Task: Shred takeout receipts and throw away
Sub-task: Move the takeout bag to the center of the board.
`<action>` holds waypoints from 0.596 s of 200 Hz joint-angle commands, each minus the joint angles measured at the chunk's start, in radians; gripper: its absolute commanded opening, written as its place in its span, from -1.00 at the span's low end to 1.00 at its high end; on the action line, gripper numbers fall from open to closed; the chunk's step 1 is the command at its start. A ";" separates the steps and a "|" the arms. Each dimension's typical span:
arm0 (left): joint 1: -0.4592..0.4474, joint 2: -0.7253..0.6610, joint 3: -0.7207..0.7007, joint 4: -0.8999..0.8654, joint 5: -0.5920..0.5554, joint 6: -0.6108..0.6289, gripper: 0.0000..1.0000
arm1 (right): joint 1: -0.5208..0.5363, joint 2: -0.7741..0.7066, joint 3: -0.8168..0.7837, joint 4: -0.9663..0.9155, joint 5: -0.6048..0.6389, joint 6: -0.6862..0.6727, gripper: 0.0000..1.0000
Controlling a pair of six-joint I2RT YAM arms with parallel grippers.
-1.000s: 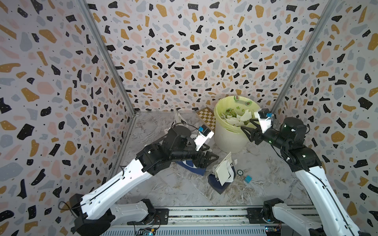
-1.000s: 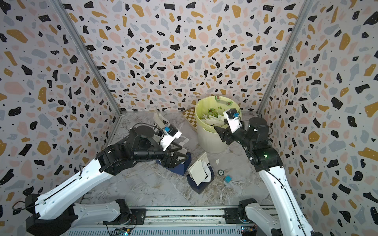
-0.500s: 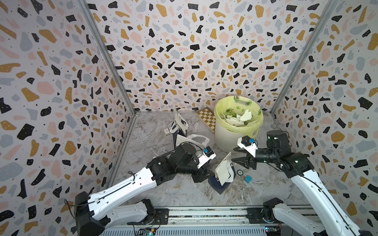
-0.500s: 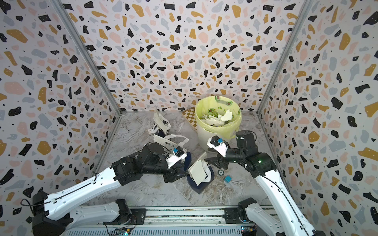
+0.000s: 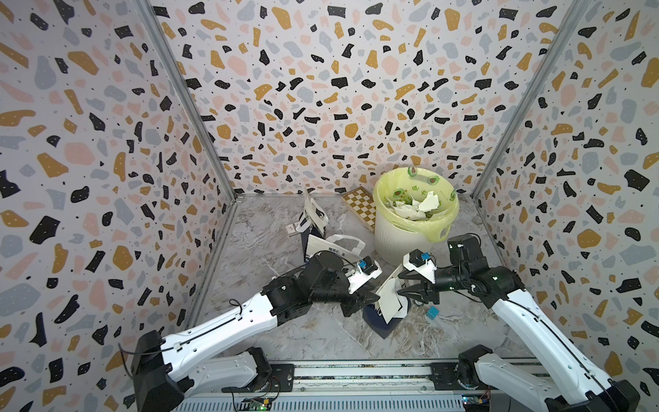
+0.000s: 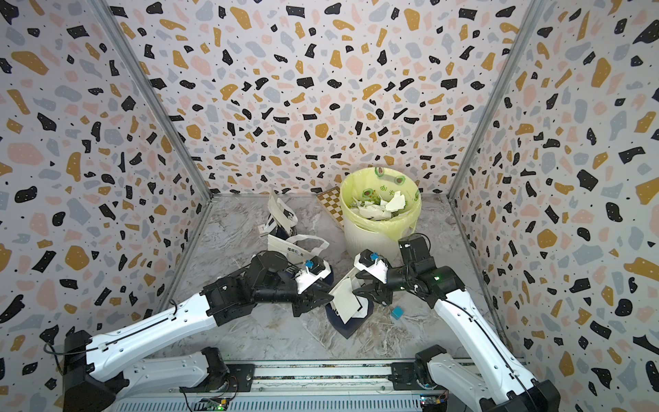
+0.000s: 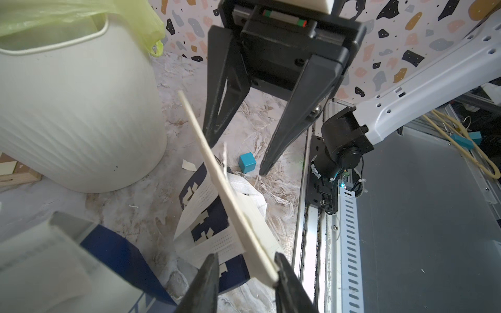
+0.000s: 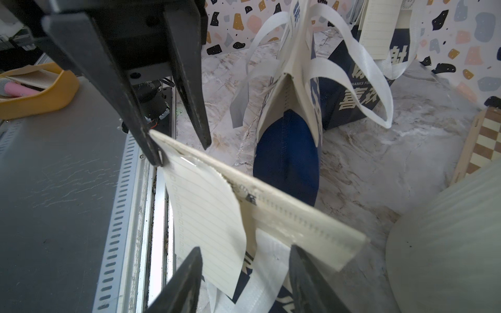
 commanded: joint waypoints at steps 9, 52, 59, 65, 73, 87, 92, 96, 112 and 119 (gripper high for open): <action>-0.007 0.008 -0.017 0.054 0.006 0.043 -0.43 | 0.030 -0.001 -0.016 0.044 -0.043 0.000 0.05; -0.009 0.002 -0.031 0.064 0.011 0.057 -0.56 | 0.059 0.017 -0.026 0.072 -0.067 0.008 -0.03; -0.009 0.000 -0.033 0.064 0.012 0.061 -0.57 | 0.062 0.016 -0.030 0.073 -0.069 0.009 -0.05; -0.010 -0.001 -0.034 0.064 0.012 0.064 -0.58 | 0.064 0.014 -0.034 0.074 -0.071 0.009 -0.07; -0.011 -0.001 -0.038 0.064 0.011 0.066 -0.60 | 0.066 0.012 -0.037 0.074 -0.077 0.008 -0.09; -0.011 -0.005 -0.045 0.064 0.009 0.066 -0.62 | 0.072 0.011 -0.041 0.076 -0.093 0.010 -0.15; -0.013 -0.005 -0.047 0.064 0.009 0.067 -0.63 | 0.074 0.011 -0.043 0.076 -0.101 0.011 -0.16; -0.013 -0.006 -0.049 0.065 0.009 0.067 -0.63 | 0.075 0.011 -0.045 0.076 -0.104 0.013 -0.17; -0.014 -0.007 -0.053 0.096 0.005 0.069 -0.66 | 0.084 0.011 -0.051 0.079 -0.111 0.016 -0.21; -0.014 -0.008 -0.054 0.096 0.004 0.071 -0.67 | 0.086 0.010 -0.053 0.080 -0.113 0.018 -0.23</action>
